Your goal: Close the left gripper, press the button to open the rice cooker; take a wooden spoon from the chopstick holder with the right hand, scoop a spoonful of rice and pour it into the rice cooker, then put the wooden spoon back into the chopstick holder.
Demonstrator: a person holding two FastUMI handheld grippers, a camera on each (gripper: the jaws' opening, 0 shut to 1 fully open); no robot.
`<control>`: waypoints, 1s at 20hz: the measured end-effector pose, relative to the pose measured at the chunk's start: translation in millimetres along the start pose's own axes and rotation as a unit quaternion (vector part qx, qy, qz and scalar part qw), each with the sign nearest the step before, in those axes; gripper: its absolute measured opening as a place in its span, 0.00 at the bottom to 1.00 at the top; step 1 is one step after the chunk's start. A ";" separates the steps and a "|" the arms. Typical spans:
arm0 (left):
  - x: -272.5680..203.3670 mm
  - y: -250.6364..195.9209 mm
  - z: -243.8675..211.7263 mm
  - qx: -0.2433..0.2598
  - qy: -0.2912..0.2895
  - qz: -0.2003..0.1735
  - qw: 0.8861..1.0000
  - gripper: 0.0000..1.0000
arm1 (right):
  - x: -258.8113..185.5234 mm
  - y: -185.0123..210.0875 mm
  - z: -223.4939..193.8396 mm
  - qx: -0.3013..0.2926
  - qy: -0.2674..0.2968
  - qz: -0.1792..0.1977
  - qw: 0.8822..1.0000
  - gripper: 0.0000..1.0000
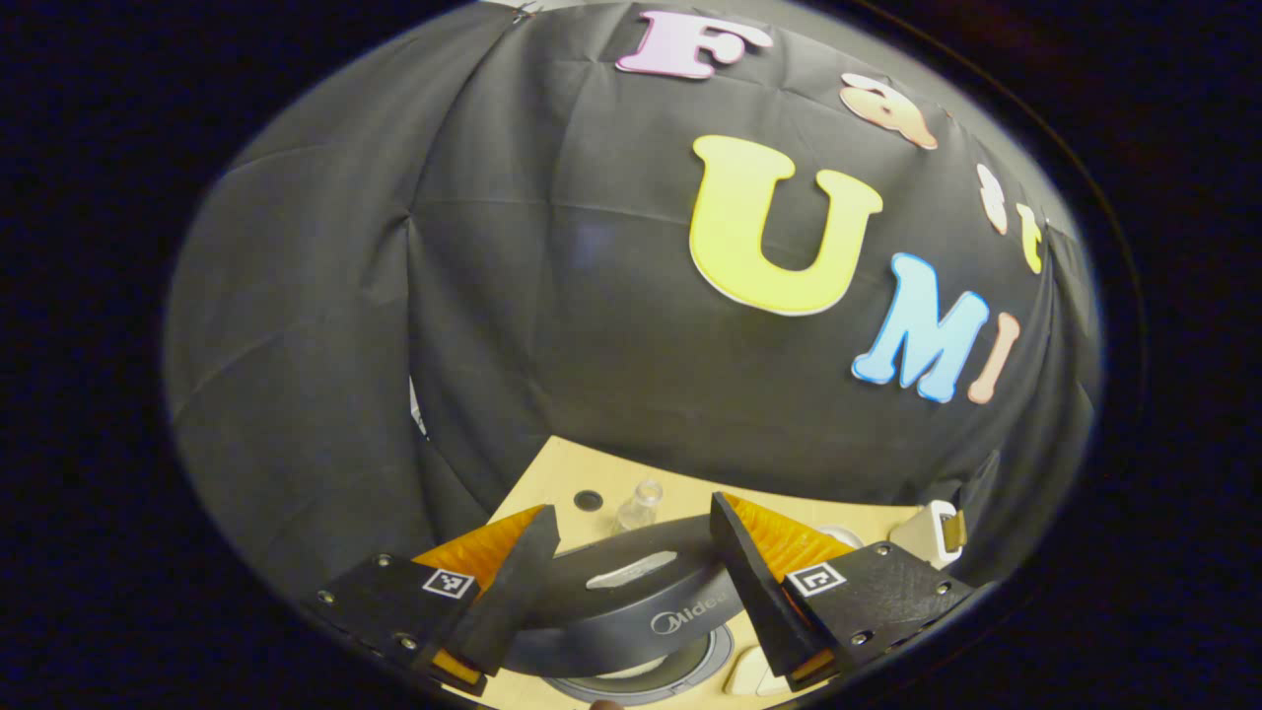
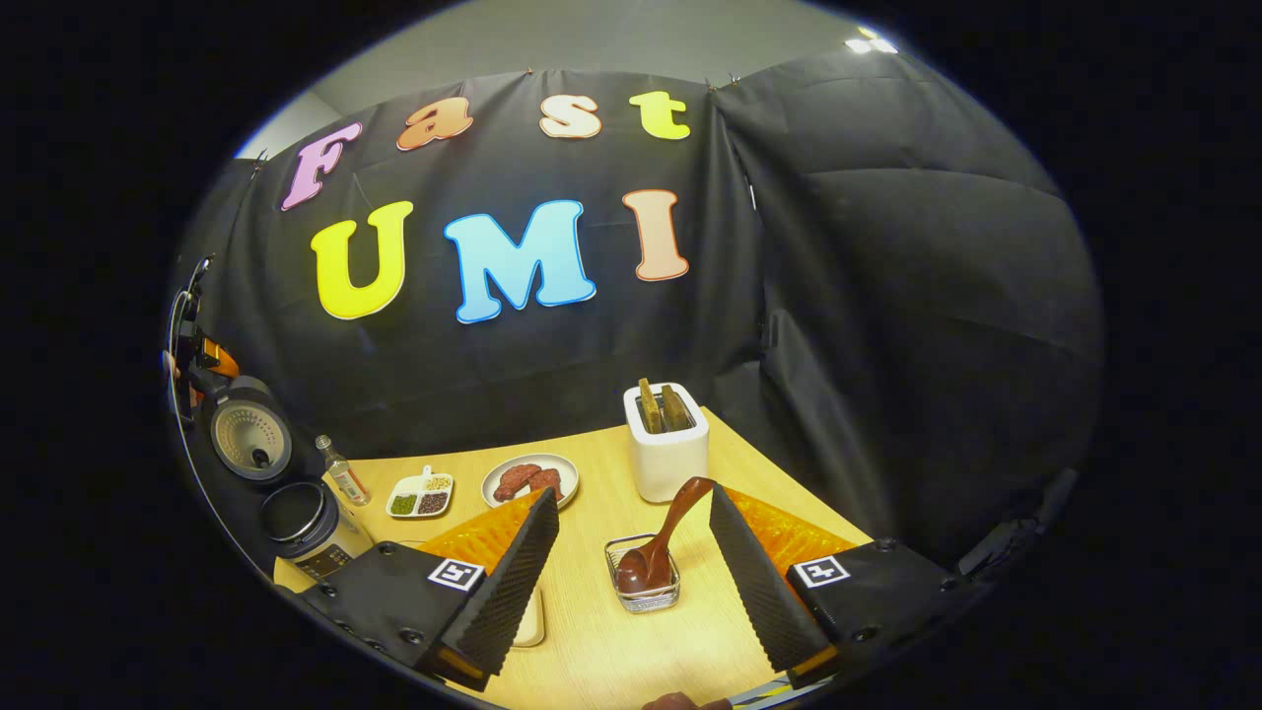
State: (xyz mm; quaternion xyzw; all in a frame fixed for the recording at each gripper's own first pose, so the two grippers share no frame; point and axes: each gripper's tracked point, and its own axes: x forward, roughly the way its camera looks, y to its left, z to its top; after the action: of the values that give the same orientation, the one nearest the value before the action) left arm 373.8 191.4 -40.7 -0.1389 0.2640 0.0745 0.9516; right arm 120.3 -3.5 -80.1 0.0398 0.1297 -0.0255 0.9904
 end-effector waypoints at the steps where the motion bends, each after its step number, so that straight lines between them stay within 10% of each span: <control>1: -1.8 -6.1 -9.6 0.003 0.016 -0.001 1.000 0.99 | 2.6 0.2 -0.4 0.001 0.002 0.005 1.000 0.98; 20: -9.4 -52.0 -202.9 -0.016 0.209 0.011 0.978 0.98 | 29.4 -48.6 -37.6 0.023 0.054 0.030 0.998 0.98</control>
State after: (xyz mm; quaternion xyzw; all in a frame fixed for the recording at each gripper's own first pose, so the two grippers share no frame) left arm 279.3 79.7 -190.8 -0.1635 0.4571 0.0589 0.8723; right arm 136.1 -49.8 -127.4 0.0682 0.1816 0.0032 0.9810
